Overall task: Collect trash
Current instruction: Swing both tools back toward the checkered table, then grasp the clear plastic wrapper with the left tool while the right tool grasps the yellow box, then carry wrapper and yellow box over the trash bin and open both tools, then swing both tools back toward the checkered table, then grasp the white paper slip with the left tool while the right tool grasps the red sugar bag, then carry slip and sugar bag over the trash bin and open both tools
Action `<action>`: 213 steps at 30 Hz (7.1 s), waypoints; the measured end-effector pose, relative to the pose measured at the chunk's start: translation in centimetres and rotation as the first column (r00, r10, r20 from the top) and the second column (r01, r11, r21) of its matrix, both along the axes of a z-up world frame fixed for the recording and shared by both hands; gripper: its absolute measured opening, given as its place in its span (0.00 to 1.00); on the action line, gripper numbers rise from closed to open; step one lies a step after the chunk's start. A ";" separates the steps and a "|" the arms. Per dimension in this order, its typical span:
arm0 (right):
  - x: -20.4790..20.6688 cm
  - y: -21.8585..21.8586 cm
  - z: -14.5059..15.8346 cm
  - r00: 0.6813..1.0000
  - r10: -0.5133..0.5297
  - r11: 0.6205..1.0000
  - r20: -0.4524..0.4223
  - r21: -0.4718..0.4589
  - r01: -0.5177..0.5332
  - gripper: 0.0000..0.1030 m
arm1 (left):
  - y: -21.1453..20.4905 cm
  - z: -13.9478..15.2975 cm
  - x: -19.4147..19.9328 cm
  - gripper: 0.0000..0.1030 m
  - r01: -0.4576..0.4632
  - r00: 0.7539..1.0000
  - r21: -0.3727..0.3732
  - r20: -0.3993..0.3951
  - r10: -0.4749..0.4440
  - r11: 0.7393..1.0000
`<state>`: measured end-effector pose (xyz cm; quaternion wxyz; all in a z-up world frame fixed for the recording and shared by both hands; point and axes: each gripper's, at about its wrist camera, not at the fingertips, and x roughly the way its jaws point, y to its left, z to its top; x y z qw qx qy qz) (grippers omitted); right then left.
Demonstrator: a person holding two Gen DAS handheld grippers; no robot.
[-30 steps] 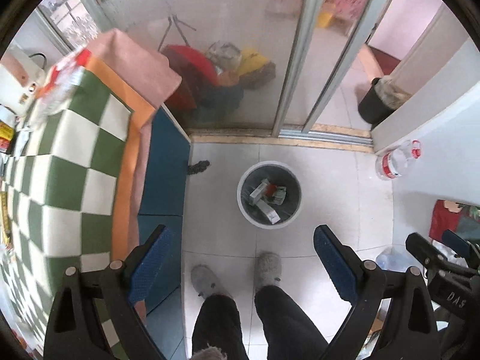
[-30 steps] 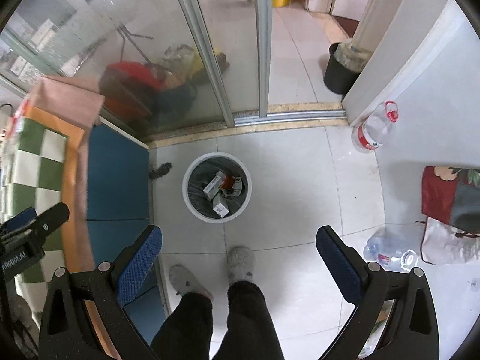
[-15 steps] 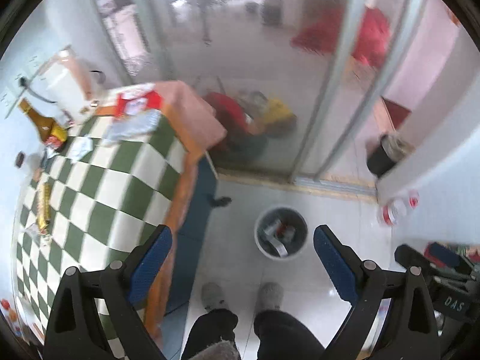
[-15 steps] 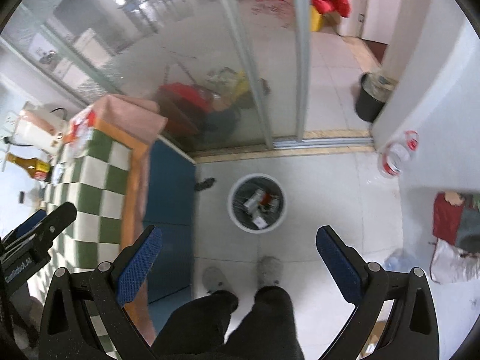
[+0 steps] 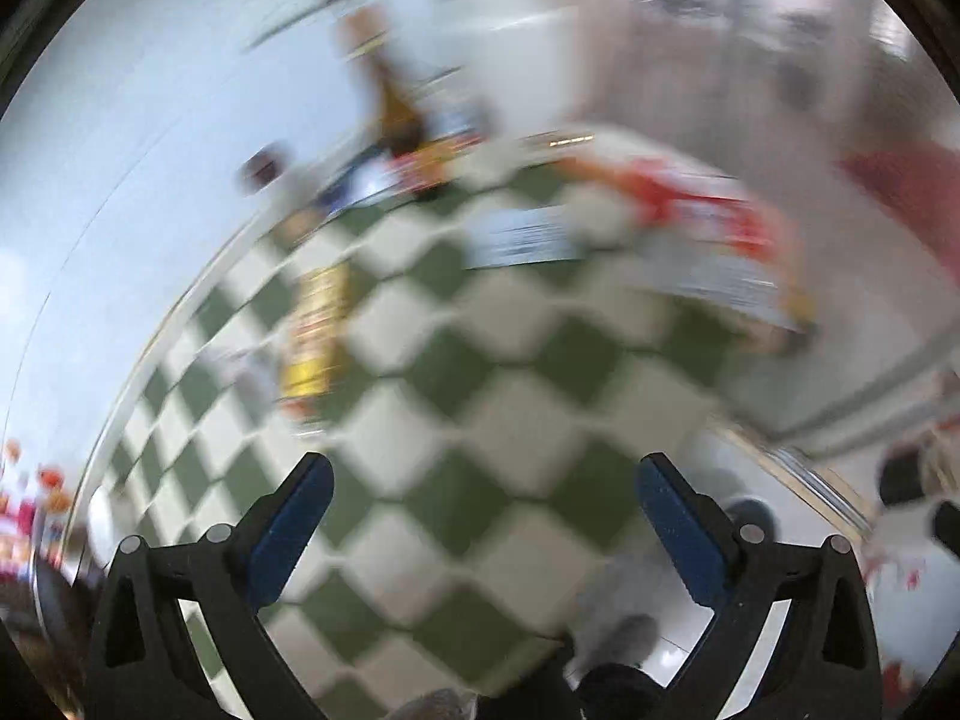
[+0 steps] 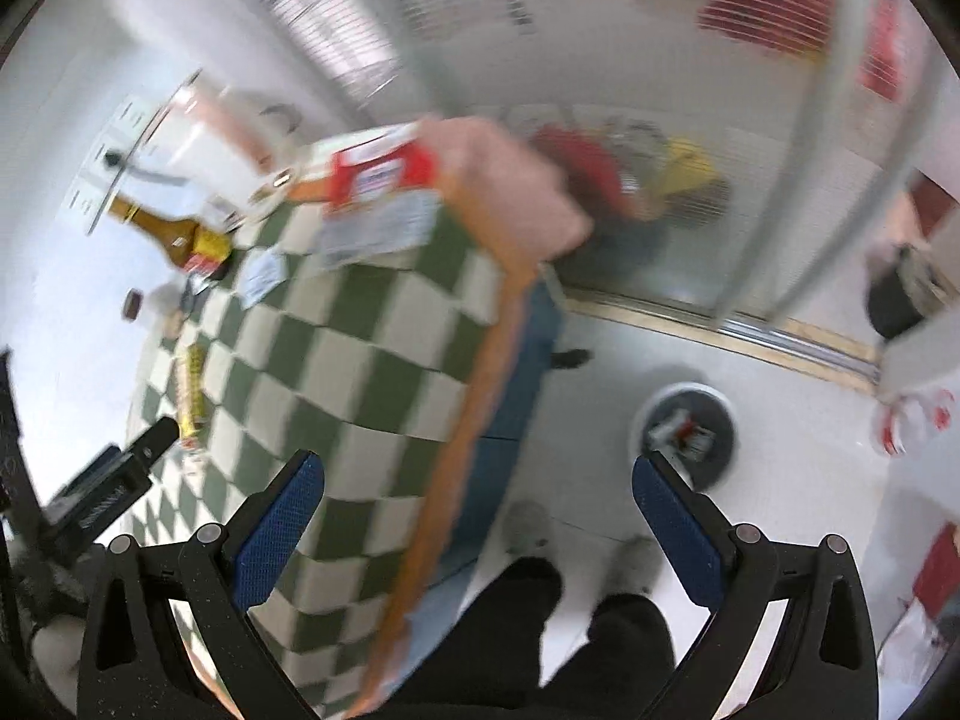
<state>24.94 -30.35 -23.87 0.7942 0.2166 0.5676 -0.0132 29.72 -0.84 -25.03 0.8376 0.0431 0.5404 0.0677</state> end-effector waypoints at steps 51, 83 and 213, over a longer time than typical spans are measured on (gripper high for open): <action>17.4 31.9 -5.7 0.921 0.384 0.923 0.062 -0.018 -0.384 0.61 | 20.7 -1.4 3.4 0.00 -0.216 0.975 -0.016 0.043 0.216 0.976; -20.6 -30.6 -46.2 0.789 -0.540 0.785 -0.294 0.163 0.598 0.61 | -44.9 -40.5 -7.7 0.00 0.560 0.535 -0.408 -0.487 -0.691 0.721; 12.0 -7.4 -1.3 0.948 -0.243 0.968 0.208 -0.016 0.251 0.14 | -9.6 1.1 14.6 0.00 0.324 0.946 -0.206 0.086 -0.312 0.923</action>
